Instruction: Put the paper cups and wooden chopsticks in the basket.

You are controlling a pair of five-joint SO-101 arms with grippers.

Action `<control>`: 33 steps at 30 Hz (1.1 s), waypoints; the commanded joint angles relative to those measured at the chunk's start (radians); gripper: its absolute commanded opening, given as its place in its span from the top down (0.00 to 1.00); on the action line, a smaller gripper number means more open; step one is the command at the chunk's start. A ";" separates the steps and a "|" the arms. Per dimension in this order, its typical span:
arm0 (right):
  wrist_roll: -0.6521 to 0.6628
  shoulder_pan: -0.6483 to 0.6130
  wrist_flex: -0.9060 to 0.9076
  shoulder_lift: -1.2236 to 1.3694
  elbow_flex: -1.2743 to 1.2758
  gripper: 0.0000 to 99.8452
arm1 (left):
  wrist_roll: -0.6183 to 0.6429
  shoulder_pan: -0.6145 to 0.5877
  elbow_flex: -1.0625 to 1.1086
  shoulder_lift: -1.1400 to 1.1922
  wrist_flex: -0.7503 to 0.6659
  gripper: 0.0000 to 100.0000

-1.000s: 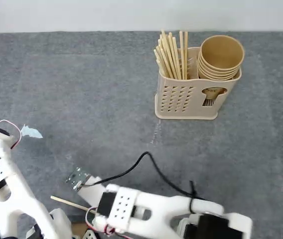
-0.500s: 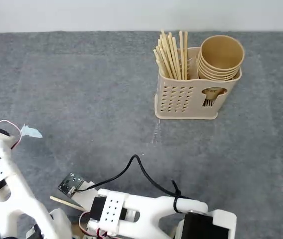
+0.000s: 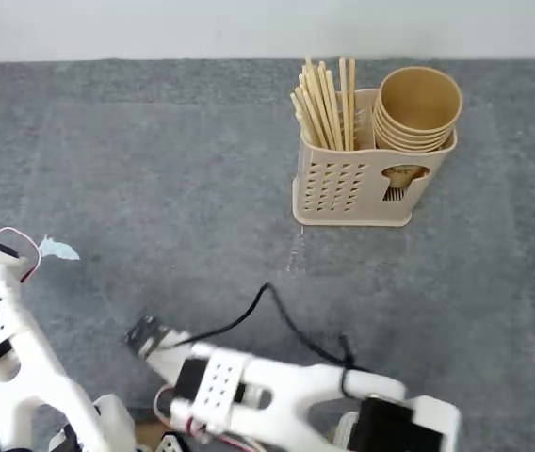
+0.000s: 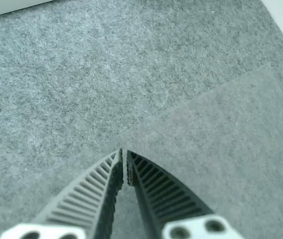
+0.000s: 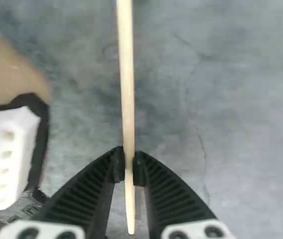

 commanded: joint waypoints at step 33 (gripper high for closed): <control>0.381 1.026 -0.717 -0.532 -0.201 0.99 | 0.008 0.066 0.021 -0.034 -0.012 0.99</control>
